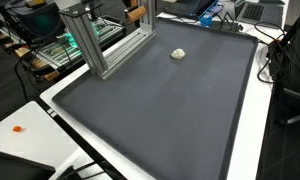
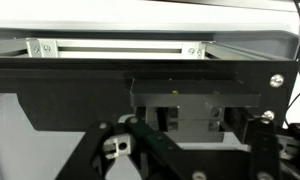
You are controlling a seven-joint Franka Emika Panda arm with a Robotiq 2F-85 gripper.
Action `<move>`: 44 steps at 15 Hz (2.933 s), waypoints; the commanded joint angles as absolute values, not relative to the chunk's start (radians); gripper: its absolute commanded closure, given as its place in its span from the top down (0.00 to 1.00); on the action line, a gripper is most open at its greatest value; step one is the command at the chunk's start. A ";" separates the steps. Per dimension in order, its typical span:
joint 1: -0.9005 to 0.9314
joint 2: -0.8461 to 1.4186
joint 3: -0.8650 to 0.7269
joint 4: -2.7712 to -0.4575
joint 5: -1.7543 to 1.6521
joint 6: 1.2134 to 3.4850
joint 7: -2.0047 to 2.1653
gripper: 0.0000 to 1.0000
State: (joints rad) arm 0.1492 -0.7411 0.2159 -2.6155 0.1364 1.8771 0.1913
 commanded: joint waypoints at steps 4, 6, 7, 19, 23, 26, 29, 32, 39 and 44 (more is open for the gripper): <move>0.145 -0.758 0.221 -2.645 0.121 1.887 0.210 0.71; 0.145 -0.757 0.222 -2.644 0.119 1.885 0.210 0.69; 0.145 -0.756 0.221 -2.643 0.120 1.881 0.209 0.67; 0.151 -0.752 0.226 -2.652 0.123 1.876 0.207 0.63; 0.154 -0.748 0.227 -2.656 0.126 1.873 0.206 0.38; 0.161 -0.745 0.232 -2.655 0.135 1.872 0.209 0.22; 0.162 -0.746 0.231 -2.657 0.137 1.876 0.208 0.22; 0.168 -0.747 0.224 -2.642 0.151 1.885 0.201 0.22; 0.151 -0.715 0.230 -2.536 0.102 1.872 0.190 0.22; 0.137 -0.619 0.247 -2.445 0.047 1.978 0.188 0.22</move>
State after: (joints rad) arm 0.1523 -0.6988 0.2305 -2.5100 0.0889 1.9260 0.1917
